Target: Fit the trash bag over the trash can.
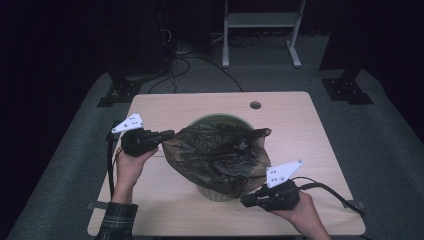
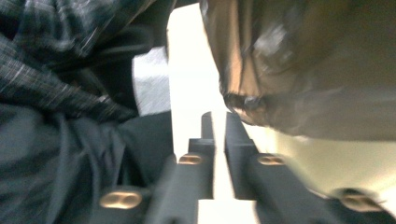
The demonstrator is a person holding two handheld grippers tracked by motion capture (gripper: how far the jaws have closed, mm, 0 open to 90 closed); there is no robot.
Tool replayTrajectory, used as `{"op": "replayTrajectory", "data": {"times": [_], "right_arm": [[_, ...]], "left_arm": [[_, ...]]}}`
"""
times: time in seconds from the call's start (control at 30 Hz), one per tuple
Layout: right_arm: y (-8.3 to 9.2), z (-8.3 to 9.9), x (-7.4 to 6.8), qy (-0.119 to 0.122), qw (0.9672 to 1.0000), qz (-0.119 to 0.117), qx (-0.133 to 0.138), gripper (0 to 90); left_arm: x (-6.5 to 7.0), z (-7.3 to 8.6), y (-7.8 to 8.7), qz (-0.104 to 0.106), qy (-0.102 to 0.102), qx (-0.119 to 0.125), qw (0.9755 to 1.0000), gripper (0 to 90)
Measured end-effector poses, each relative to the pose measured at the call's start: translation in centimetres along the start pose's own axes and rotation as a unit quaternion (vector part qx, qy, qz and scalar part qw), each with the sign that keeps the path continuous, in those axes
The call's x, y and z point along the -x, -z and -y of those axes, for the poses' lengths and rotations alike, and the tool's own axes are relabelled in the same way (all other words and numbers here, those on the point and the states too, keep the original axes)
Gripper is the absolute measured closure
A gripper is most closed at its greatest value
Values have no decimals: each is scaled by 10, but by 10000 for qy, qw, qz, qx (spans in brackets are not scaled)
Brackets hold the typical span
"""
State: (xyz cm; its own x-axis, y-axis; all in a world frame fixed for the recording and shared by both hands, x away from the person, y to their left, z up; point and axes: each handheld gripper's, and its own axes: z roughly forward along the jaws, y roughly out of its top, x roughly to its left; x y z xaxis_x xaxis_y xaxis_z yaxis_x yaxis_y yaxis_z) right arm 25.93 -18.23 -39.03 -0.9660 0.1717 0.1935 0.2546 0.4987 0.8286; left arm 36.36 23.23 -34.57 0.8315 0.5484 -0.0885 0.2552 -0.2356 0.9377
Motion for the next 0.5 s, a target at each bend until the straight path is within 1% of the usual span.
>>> {"op": "replayTrajectory", "data": {"times": [0.03,0.07,0.1,0.13,0.2,0.27,0.33,0.4,0.47,0.5], "right_arm": [[0,0,0,0,10000,0,0,774],[4,-1,0,4,10000,19,59,736],[17,-5,-1,46,9996,133,264,711],[27,-8,-2,73,9992,163,362,695],[40,-12,-3,103,9982,299,501,674],[54,-17,-4,134,9967,486,644,637],[70,-23,-2,128,9940,672,856,604],[84,-32,0,99,9903,856,1093,558],[97,-44,3,37,9870,930,1306,521],[103,-50,4,49,9852,1010,1386,508]], "left_arm": [[0,0,0,0,0,0,10000,897],[1,-2,0,15,-15,23,10000,897],[2,-4,1,53,-33,74,10000,897],[2,-5,1,50,-52,63,10000,897],[3,-7,2,76,-68,118,9999,897],[3,-8,2,78,-83,155,9998,897],[3,-10,2,79,-101,175,9998,897],[3,-11,2,106,-122,199,9997,897],[3,-12,0,111,-128,190,9997,897],[3,-12,-1,124,-134,188,9997,897]]}}
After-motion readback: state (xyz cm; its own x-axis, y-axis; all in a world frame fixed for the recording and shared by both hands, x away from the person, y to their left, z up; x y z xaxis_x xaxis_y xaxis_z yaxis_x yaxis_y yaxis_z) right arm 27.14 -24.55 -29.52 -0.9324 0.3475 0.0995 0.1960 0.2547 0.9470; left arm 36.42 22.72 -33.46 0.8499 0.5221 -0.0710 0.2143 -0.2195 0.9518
